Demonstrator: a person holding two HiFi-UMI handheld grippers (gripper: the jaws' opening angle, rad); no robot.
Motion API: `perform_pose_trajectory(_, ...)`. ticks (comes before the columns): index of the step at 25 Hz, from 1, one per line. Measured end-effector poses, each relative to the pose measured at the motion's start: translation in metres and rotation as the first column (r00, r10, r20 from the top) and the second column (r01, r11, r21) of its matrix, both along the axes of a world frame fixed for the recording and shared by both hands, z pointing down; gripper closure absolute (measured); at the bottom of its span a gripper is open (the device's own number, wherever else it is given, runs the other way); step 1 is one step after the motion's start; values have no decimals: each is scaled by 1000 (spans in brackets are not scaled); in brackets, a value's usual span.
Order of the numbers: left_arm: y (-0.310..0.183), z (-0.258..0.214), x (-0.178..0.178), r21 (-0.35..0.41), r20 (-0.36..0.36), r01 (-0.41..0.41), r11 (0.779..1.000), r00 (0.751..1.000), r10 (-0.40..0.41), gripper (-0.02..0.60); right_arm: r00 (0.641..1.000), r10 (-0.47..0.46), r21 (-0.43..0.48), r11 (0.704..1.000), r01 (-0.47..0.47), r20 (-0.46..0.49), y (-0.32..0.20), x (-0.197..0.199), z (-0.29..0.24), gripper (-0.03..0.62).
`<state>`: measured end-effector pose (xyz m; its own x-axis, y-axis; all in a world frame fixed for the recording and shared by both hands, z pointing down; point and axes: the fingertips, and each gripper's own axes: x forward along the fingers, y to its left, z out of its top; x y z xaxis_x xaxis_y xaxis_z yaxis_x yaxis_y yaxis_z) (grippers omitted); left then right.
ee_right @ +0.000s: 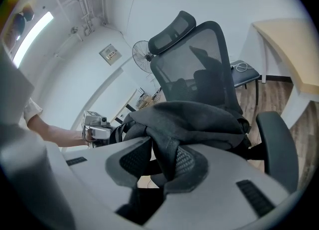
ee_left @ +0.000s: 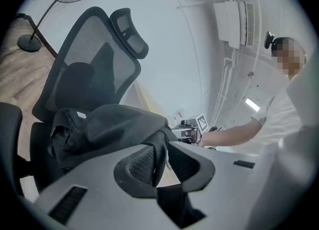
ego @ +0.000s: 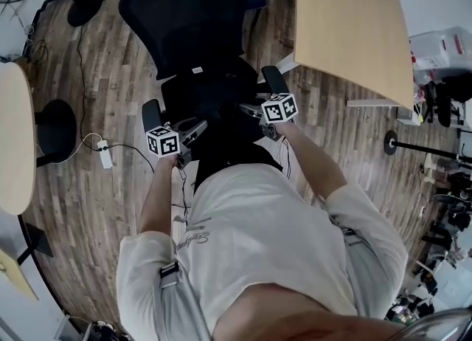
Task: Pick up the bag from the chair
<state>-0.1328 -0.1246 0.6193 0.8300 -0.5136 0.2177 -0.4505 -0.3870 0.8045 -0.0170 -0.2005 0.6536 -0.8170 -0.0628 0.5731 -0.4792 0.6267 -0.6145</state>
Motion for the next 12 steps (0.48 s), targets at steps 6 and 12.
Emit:
perform_pose_trajectory(6,-25,-11,2,52,34,61,997,997,-63,509,999,11,39,999,-13,41,-24,-4,-14,520)
perform_pose_trajectory(12,-43,-22,1,63,82,120,991,989,-125,511,994,-20,56,998,14,107,-41,-9,-23,537)
